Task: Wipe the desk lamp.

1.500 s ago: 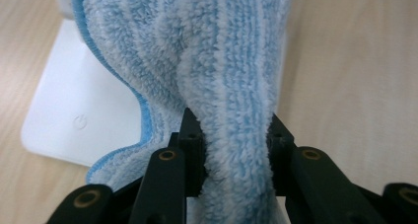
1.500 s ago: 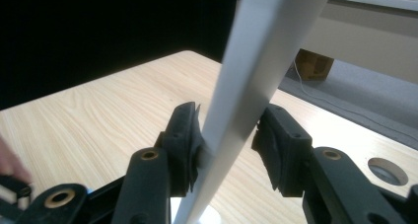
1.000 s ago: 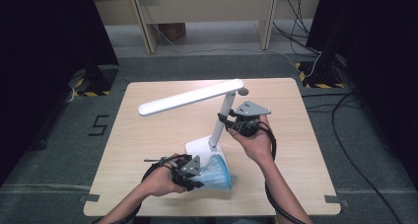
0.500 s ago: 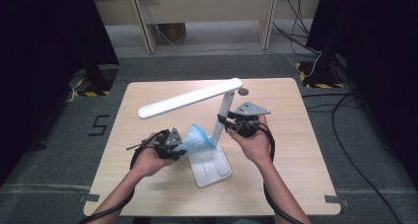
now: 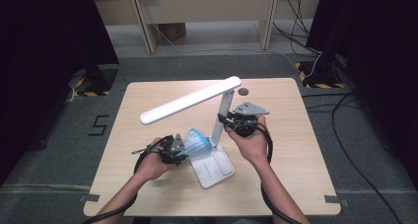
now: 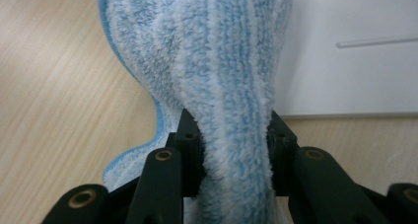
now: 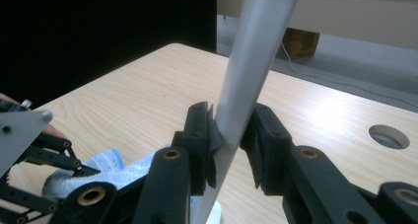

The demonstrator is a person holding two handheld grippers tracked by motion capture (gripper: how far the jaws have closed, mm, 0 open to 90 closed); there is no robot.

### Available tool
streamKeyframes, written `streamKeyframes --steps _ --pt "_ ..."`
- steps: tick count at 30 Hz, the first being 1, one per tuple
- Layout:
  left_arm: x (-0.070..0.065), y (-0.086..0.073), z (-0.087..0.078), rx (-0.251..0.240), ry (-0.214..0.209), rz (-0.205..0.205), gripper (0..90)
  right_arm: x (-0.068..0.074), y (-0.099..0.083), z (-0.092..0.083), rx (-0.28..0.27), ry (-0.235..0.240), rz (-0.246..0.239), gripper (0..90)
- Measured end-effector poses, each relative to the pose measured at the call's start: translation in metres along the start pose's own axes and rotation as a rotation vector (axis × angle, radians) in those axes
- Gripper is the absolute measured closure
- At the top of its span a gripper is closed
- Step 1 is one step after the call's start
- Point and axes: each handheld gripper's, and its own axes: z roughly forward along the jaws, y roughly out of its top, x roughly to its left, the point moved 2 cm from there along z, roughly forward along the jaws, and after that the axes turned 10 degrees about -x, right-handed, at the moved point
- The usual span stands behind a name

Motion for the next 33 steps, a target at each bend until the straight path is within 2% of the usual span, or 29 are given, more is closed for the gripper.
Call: streamKeyframes --steps 5,10,15,20,26,31,33 --pt "-0.008 0.0 0.001 0.017 0.024 0.053 67.0 0.003 -0.001 0.001 0.001 -0.032 0.016 73.0" --pt "-0.014 0.001 -0.001 0.009 0.022 0.054 66.9 0.005 -0.002 0.002 -0.01 -0.054 0.043 74.1" --pt "-0.018 0.001 -0.002 0.003 0.009 0.051 66.9 0.005 -0.004 0.002 -0.023 -0.051 0.062 74.8" --pt "-0.028 0.003 -0.003 0.015 0.005 0.096 67.2 0.005 -0.005 0.003 -0.031 -0.057 0.073 75.2" --pt "-0.038 0.006 -0.003 0.014 -0.012 0.133 67.3 0.006 -0.004 0.003 -0.027 -0.066 0.082 75.4" --pt "-0.051 0.012 -0.004 -0.002 -0.068 0.152 67.6 0.006 -0.004 0.003 -0.026 -0.074 0.086 75.5" --pt "-0.055 0.014 -0.003 0.005 -0.068 0.172 67.7 0.007 -0.004 0.003 -0.025 -0.075 0.09 75.5"
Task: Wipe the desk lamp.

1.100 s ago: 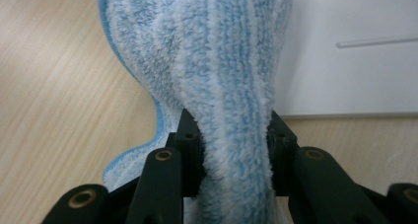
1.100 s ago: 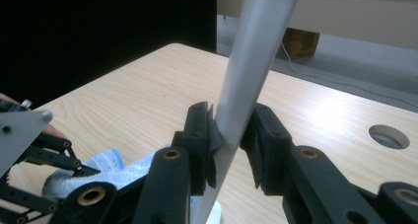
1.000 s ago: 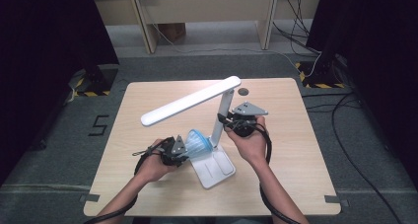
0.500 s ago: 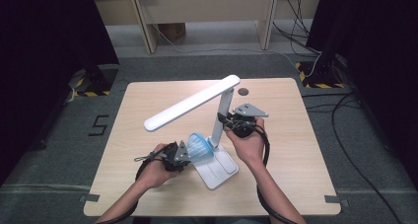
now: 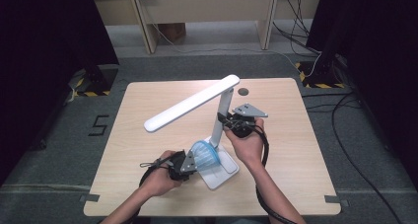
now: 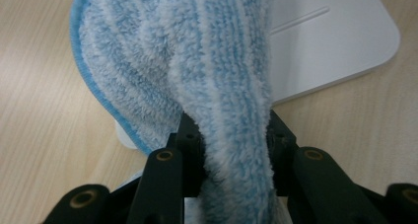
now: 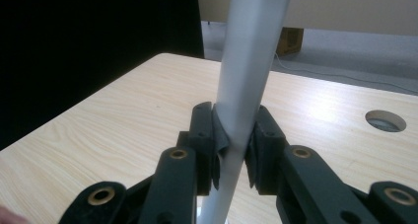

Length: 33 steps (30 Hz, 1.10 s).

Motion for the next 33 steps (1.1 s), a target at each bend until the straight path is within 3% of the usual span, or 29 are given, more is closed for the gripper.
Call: streamKeyframes --steps 6,14,17,18,20,23,25,27,29,30,33 --pt "-0.018 0.009 -0.001 -0.024 -0.055 0.04 67.7 0.0 0.0 0.0 0.0 -0.003 0.002 75.5" --pt "-0.053 0.027 -0.006 -0.038 -0.189 0.155 67.7 0.0 -0.001 0.0 -0.005 -0.005 0.001 75.5" --pt "-0.064 0.034 -0.011 -0.101 -0.251 0.145 67.5 0.0 -0.001 0.0 -0.009 -0.004 0.001 75.4" --pt "-0.068 0.038 -0.013 -0.136 -0.258 0.131 67.5 0.0 -0.001 0.0 -0.008 -0.001 0.001 75.4" --pt "-0.07 0.042 -0.02 -0.158 -0.252 0.127 67.5 0.0 -0.001 0.0 -0.007 -0.002 0.001 75.3" --pt "-0.063 0.038 -0.03 -0.159 -0.2 0.114 67.6 -0.001 -0.001 -0.001 -0.009 -0.003 -0.006 75.2" --pt "-0.049 0.027 -0.037 -0.129 -0.126 0.08 67.6 -0.001 -0.001 -0.001 -0.013 -0.001 -0.009 75.1" --pt "-0.024 0.007 -0.044 -0.06 -0.017 0.032 67.6 -0.001 -0.001 -0.001 -0.011 -0.003 -0.011 75.0" --pt "-0.002 -0.012 -0.045 -0.025 0.086 -0.038 67.5 -0.001 -0.001 -0.001 -0.009 -0.005 -0.008 74.9" --pt "0.015 -0.026 -0.045 -0.004 0.149 -0.104 67.4 -0.001 -0.001 0.0 -0.01 -0.006 -0.009 74.9" --pt "0.046 -0.058 -0.043 0.063 0.264 -0.22 66.9 0.0 -0.001 0.0 -0.011 -0.009 -0.011 74.7"
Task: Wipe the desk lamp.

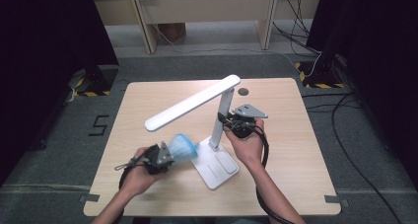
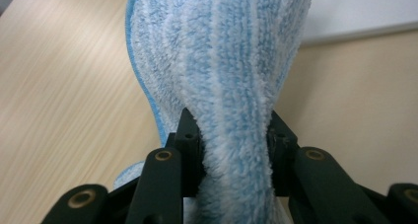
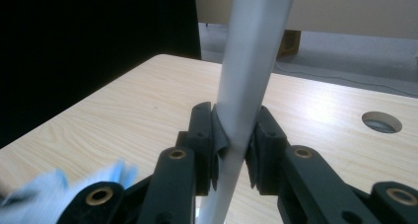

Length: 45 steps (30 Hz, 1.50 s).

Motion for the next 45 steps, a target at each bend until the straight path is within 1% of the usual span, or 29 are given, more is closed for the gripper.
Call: streamKeyframes --steps 2,3,4,7,8,9,10,11,12,13,14,16,18,19,20,23,25,26,27,28,30,31,32,33,35,37,40,42,45 --pt "0.017 -0.016 0.008 0.04 0.072 -0.074 65.8 0.0 0.0 0.0 0.0 0.001 -0.004 74.5" --pt "0.023 -0.021 0.01 0.042 0.108 -0.098 64.7 0.0 0.0 0.0 0.002 0.002 -0.005 74.4" --pt "0.026 -0.023 0.011 0.036 0.123 -0.106 63.8 0.0 0.0 0.0 0.003 0.004 -0.005 74.1" --pt "0.027 -0.025 0.012 0.014 0.106 -0.14 62.9 0.0 0.001 -0.001 -0.003 -0.005 -0.024 70.0" --pt "0.026 -0.025 0.013 0.004 0.098 -0.159 61.8 0.0 0.001 -0.001 -0.008 -0.005 -0.022 66.9" --pt "0.026 -0.026 0.013 -0.002 0.096 -0.169 59.8 -0.001 0.002 -0.002 -0.011 -0.009 -0.034 61.4" --pt "0.026 -0.026 0.012 -0.011 0.095 -0.18 57.7 -0.001 0.003 -0.004 -0.01 -0.003 -0.029 57.4" --pt "0.026 -0.026 0.011 -0.024 0.091 -0.189 54.3 -0.001 0.005 -0.006 -0.018 0.003 -0.038 53.9" --pt "0.025 -0.025 0.01 -0.045 0.094 -0.204 48.5 -0.001 0.005 -0.009 -0.017 0.0 -0.043 50.0" --pt "0.024 -0.024 0.01 -0.051 0.095 -0.213 42.8 -0.002 0.006 -0.012 -0.012 0.014 -0.057 46.8" --pt "0.024 -0.022 0.008 -0.055 0.096 -0.212 38.8 -0.002 0.006 -0.015 -0.009 0.024 -0.06 45.9" --pt "0.022 -0.017 0.003 -0.076 0.125 -0.213 28.5 -0.003 0.003 -0.023 -0.003 0.043 -0.067 43.7" --pt "0.021 -0.012 -0.003 -0.094 0.128 -0.208 25.2 -0.005 -0.001 -0.03 0.012 0.059 -0.066 42.9" --pt "0.021 -0.009 -0.007 -0.121 0.126 -0.205 23.8 -0.007 -0.003 -0.033 0.02 0.062 -0.063 42.9" --pt "0.02 -0.005 -0.012 -0.128 0.126 -0.224 22.6 -0.01 -0.007 -0.038 0.026 0.068 -0.053 43.0" --pt "0.014 0.005 -0.025 -0.175 0.109 -0.227 20.0 -0.019 -0.017 -0.047 0.057 0.059 -0.037 44.4" --pt "0.01 0.012 -0.034 -0.203 0.111 -0.21 19.8 -0.027 -0.028 -0.051 0.095 0.046 -0.023 48.0" --pt "0.006 0.015 -0.037 -0.209 0.095 -0.237 19.5 -0.031 -0.035 -0.052 0.12 0.035 -0.018 50.1" --pt "-0.001 0.02 -0.041 -0.235 0.074 -0.248 20.3 -0.034 -0.04 -0.052 0.145 0.027 -0.017 52.2" --pt "-0.005 0.022 -0.043 -0.24 0.063 -0.264 25.5 -0.039 -0.052 -0.052 0.197 0.018 -0.008 56.7" --pt "-0.015 0.025 -0.042 -0.241 0.026 -0.28 36.5 -0.043 -0.066 -0.05 0.263 0.015 0.022 63.7" --pt "-0.022 0.025 -0.039 -0.24 -0.012 -0.279 41.6 -0.045 -0.072 -0.048 0.291 0.017 0.016 66.8" --pt "-0.029 0.025 -0.034 -0.23 -0.055 -0.283 48.1 -0.045 -0.08 -0.046 0.322 0.017 0.012 70.3" --pt "-0.037 0.024 -0.026 -0.201 -0.095 -0.268 53.7 -0.045 -0.086 -0.044 0.35 0.018 0.009 73.8" --pt "-0.047 0.022 -0.012 -0.162 -0.131 -0.249 63.3 -0.044 -0.096 -0.039 0.374 0.032 0.013 80.3" --pt "-0.053 0.021 0.001 -0.13 -0.152 -0.25 72.5 -0.041 -0.103 -0.034 0.401 0.038 0.0 85.3" --pt "-0.055 0.022 0.017 -0.099 -0.17 -0.262 79.3 -0.038 -0.107 -0.03 0.423 0.045 0.0 88.9" --pt "-0.056 0.024 0.024 -0.08 -0.171 -0.256 82.5 -0.036 -0.108 -0.027 0.433 0.049 -0.005 90.0" --pt "-0.058 0.026 0.03 -0.074 -0.188 -0.27 85.5 -0.033 -0.111 -0.024 0.457 0.058 -0.018 90.0"
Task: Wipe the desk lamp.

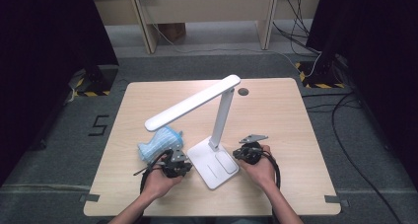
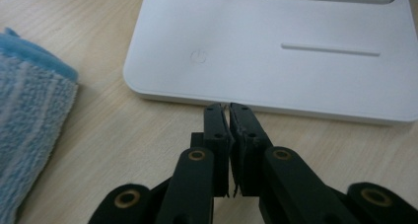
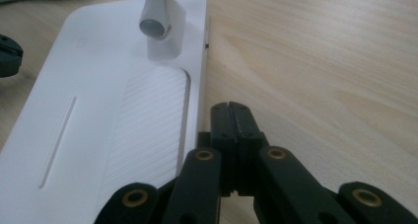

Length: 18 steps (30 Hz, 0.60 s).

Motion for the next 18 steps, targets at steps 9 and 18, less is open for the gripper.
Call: streamKeyframes --steps 9,18 --pt "0.003 0.003 0.01 0.016 0.008 -0.011 86.0 0.004 -0.006 0.003 0.025 0.014 -0.01 90.0" --pt "0.009 0.003 0.012 0.02 0.033 -0.013 86.2 0.007 -0.012 0.0 0.033 0.0 -0.026 90.0"
